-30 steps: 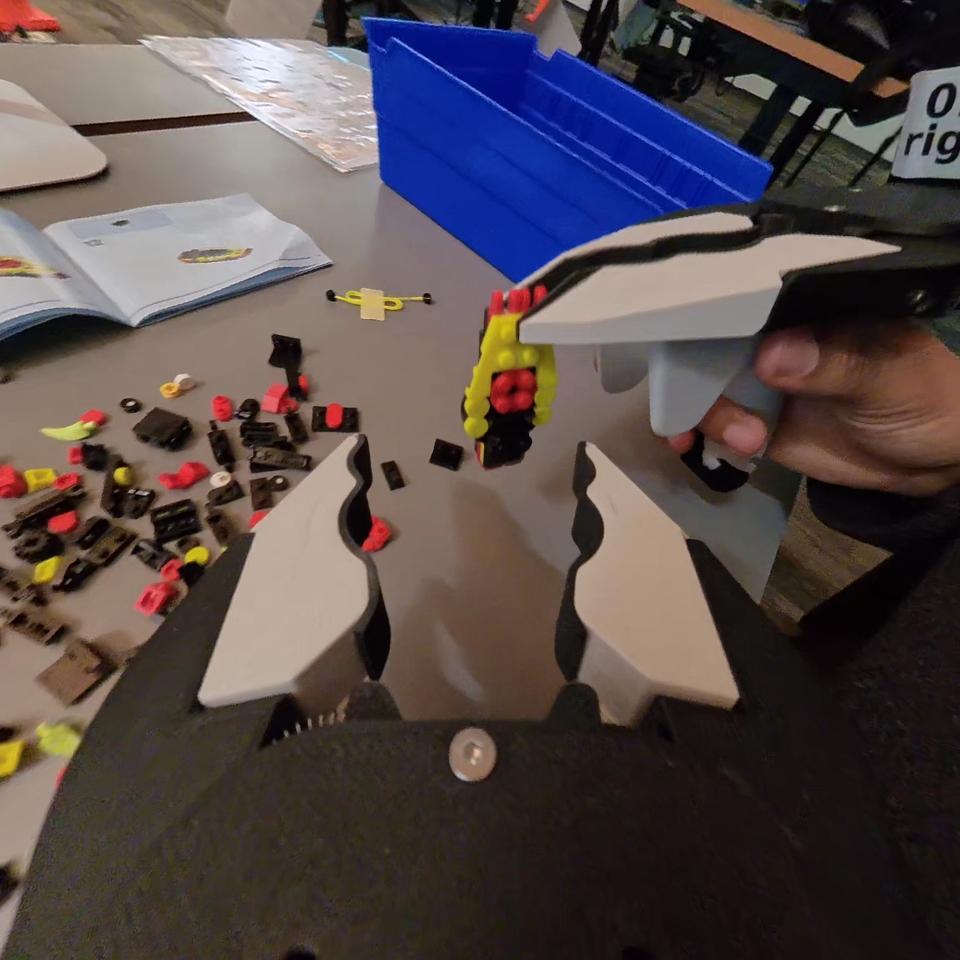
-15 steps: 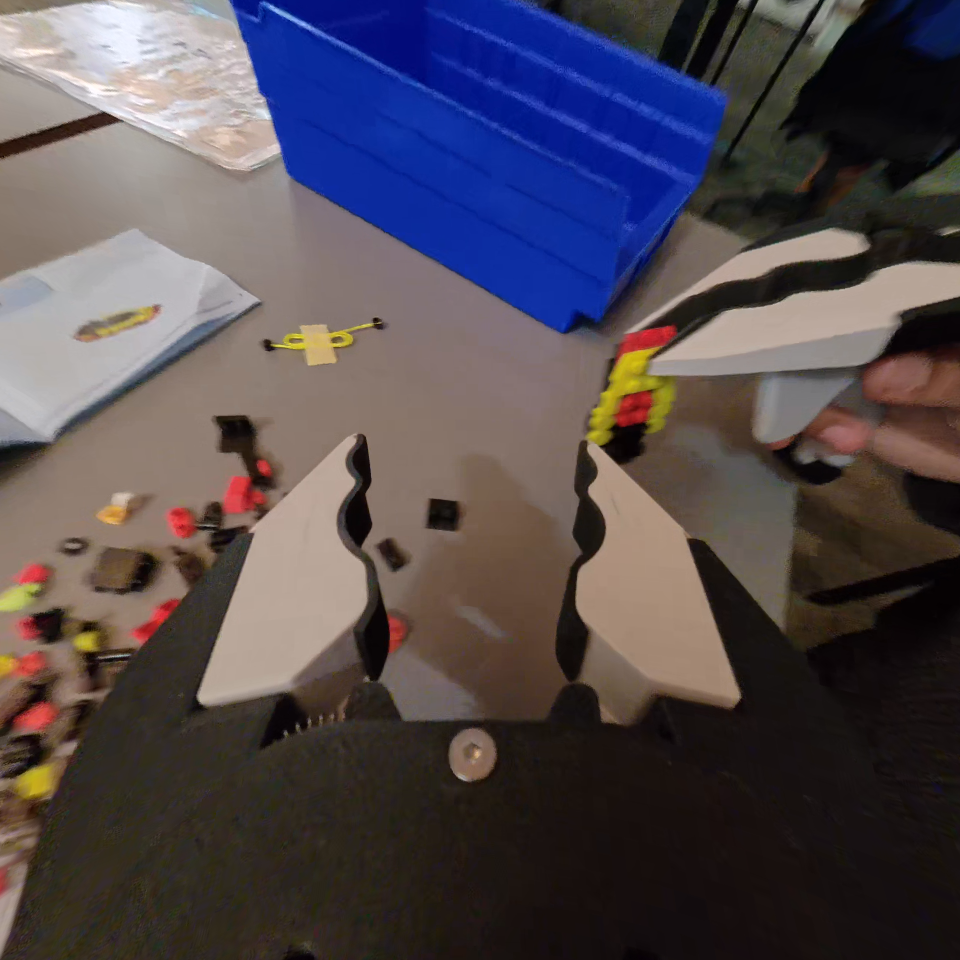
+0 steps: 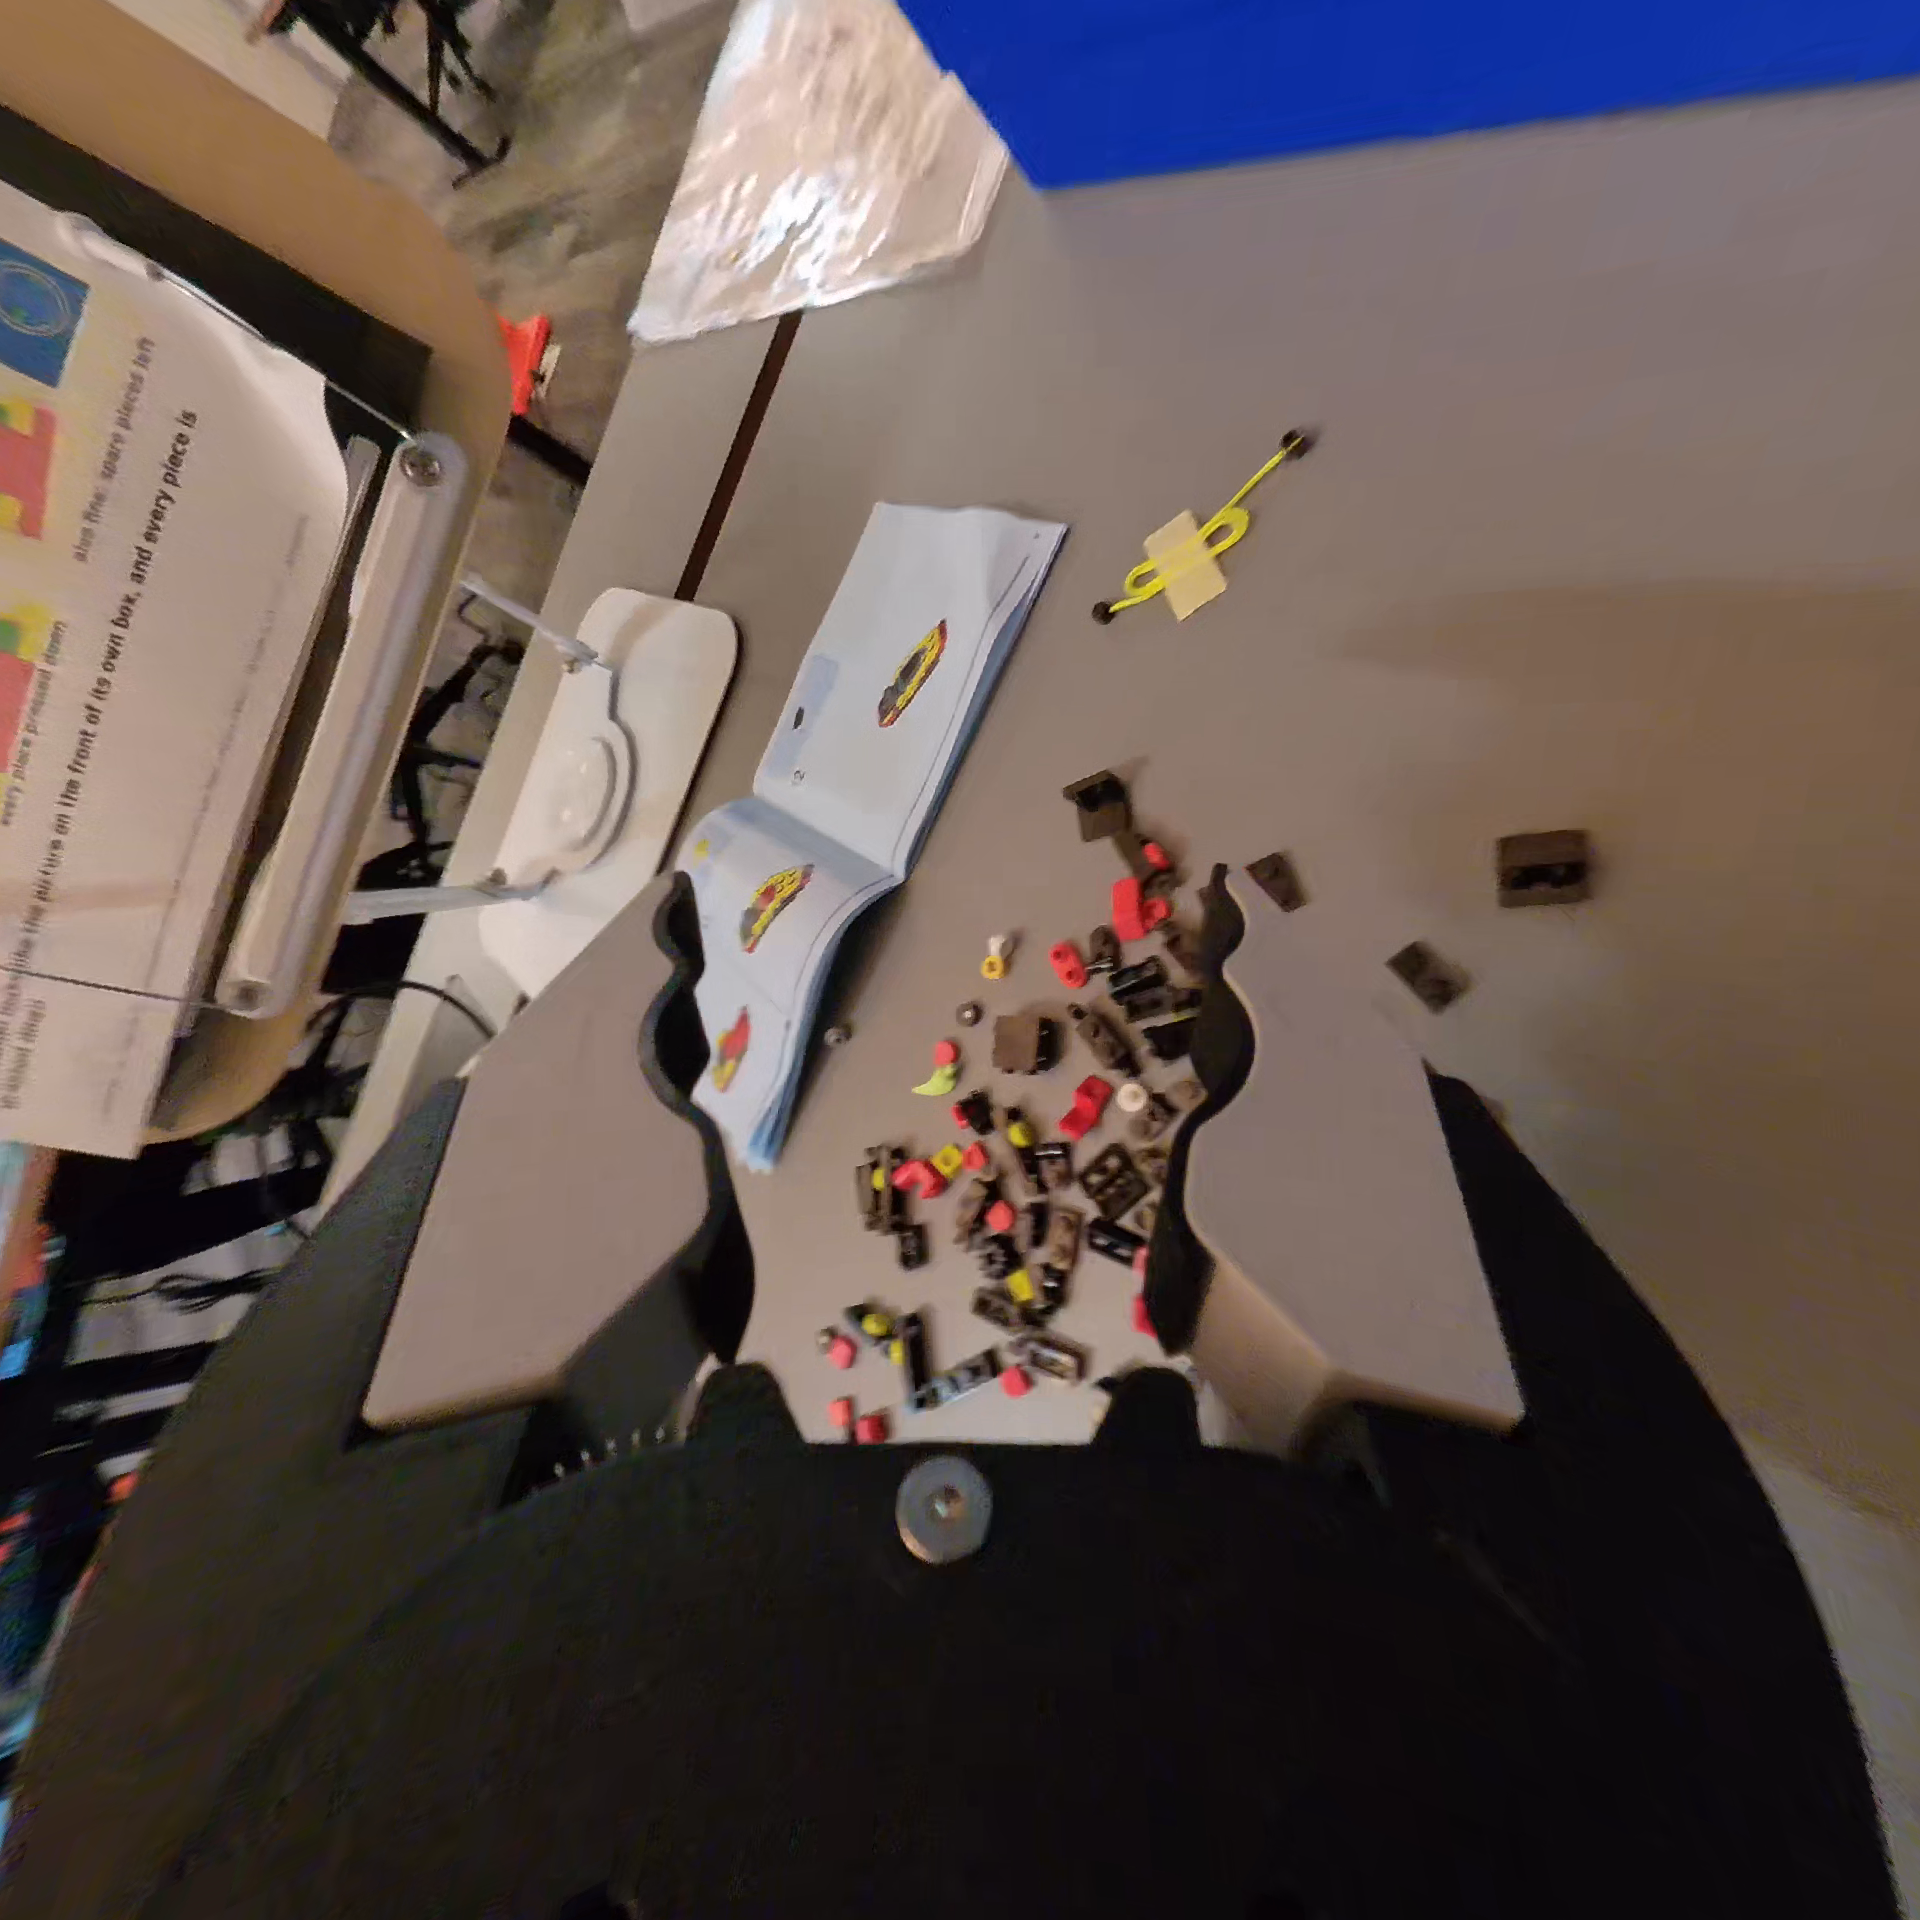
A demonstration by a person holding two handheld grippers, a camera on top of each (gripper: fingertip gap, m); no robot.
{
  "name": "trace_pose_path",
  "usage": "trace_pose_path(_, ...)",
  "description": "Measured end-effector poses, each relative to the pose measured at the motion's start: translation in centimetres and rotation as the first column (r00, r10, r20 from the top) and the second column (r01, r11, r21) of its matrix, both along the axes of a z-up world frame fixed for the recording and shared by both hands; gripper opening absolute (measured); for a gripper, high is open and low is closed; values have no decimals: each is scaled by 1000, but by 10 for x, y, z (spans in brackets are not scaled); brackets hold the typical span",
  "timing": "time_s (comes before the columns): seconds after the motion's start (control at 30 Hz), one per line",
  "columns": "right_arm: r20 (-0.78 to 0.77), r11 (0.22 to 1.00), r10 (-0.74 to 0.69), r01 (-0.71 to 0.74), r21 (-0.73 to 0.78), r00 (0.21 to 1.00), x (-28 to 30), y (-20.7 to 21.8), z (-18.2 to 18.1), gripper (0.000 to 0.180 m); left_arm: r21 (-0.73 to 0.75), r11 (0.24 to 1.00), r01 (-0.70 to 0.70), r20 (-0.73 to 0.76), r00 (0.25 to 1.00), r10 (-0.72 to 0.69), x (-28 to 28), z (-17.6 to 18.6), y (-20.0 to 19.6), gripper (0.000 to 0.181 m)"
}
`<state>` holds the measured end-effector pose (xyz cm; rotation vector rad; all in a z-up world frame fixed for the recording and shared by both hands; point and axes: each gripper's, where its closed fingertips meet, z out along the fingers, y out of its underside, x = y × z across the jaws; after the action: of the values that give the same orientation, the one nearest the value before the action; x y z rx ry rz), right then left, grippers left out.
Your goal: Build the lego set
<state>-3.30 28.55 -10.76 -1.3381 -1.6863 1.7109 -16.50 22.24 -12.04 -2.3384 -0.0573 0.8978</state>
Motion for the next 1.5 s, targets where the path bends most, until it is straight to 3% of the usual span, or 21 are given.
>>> trace_pose_path(0.2,7,998,56,-56,-6,998,-10,-15,-1,9,152,988,-23,191,982,-7,27,-17,-9,92)
trace_pose_path(0.37,-10,996,89,-89,-16,996,-21,-25,2,9,264,963,-42,400,914,-70,60,-36,0,97)
trace_pose_path(0.67,-38,974,202,-205,-94,979,-41,-58,14,9,348,932,-104,484,871,-84,108,-42,1,97)
trace_pose_path(0.9,-2,929,358,-357,-95,934,-40,-98,8,9,350,916,-197,534,845,-22,113,-51,-2,100)
trace_pose_path(1.27,26,927,347,-339,-158,938,-48,-95,7,9,401,868,-294,529,848,42,93,-46,-20,77)
trace_pose_path(1.5,40,937,323,-313,-156,946,-43,-87,4,9,425,878,-220,567,821,-69,109,-47,0,88)
